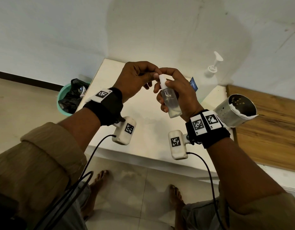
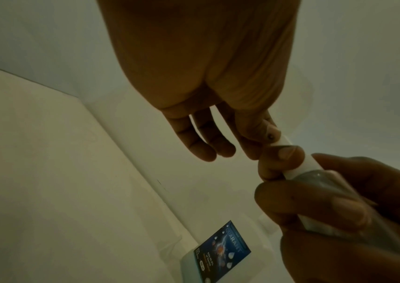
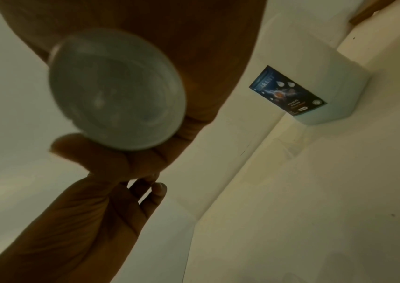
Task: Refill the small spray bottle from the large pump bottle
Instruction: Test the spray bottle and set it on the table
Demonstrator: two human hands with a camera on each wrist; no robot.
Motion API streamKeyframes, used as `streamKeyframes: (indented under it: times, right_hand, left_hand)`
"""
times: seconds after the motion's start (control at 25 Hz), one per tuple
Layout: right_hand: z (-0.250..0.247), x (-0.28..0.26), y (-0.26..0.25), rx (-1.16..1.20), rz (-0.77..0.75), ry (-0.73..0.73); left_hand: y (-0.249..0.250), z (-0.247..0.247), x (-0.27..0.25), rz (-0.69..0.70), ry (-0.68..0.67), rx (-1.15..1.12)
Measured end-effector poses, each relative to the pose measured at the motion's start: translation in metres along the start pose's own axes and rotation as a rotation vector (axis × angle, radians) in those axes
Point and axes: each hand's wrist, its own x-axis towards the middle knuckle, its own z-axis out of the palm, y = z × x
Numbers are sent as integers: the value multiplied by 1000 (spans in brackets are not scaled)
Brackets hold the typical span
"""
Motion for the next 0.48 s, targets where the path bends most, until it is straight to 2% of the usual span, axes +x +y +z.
streamKeyframes:
  times: [0.12,0.24,0.36,0.48]
  right_hand:
    - [-1,-1,-1,-94,-19,44]
    - [0,-2,1,-185,-40,62]
    - [2,-2,2,-124,-34,60]
    - [2,-2,-1,-72,-22,36]
  left_hand:
    - [-1,3,-1,-70,-20,-33]
    - [1,4,-1,-161,-127,-78]
    - [5,1,-1,-217,-252,-172]
    - [8,-3,-2,-246,-306,-257]
